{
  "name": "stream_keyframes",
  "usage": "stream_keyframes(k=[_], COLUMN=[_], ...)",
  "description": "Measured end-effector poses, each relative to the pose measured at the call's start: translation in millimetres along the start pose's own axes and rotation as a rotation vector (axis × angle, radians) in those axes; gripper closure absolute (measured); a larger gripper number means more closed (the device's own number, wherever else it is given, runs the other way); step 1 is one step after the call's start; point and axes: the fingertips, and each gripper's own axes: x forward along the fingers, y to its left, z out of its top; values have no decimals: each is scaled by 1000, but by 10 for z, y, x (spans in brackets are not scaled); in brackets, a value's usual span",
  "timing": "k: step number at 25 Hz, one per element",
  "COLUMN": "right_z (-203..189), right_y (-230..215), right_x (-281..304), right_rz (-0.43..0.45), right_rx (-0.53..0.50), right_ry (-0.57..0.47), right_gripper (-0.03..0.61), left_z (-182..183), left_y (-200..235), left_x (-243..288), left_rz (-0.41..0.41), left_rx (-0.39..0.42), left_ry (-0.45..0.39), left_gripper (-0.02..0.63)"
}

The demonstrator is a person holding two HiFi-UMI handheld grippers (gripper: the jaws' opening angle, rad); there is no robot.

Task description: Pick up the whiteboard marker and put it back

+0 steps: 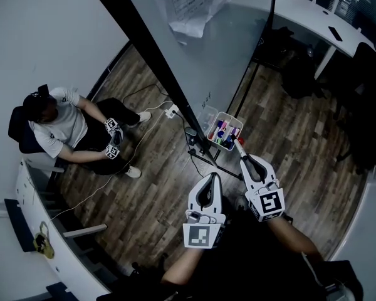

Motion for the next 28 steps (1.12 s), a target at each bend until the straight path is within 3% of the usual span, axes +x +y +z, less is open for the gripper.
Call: stream_keyframes(k=[20,28], right_z=[221,349], right_y=[186,216], right_x=[-461,-539], right_rz=[112,79], right_rx=[-3,-7], right_ry=[-53,-65], right_gripper=[500,500], left_z=[149,210], left_y=[-126,-37], left_x=[-280,-212], left_rz=[73,-4], left_rx=[79,41], left_ry=[0,-4], left_gripper=[612,612])
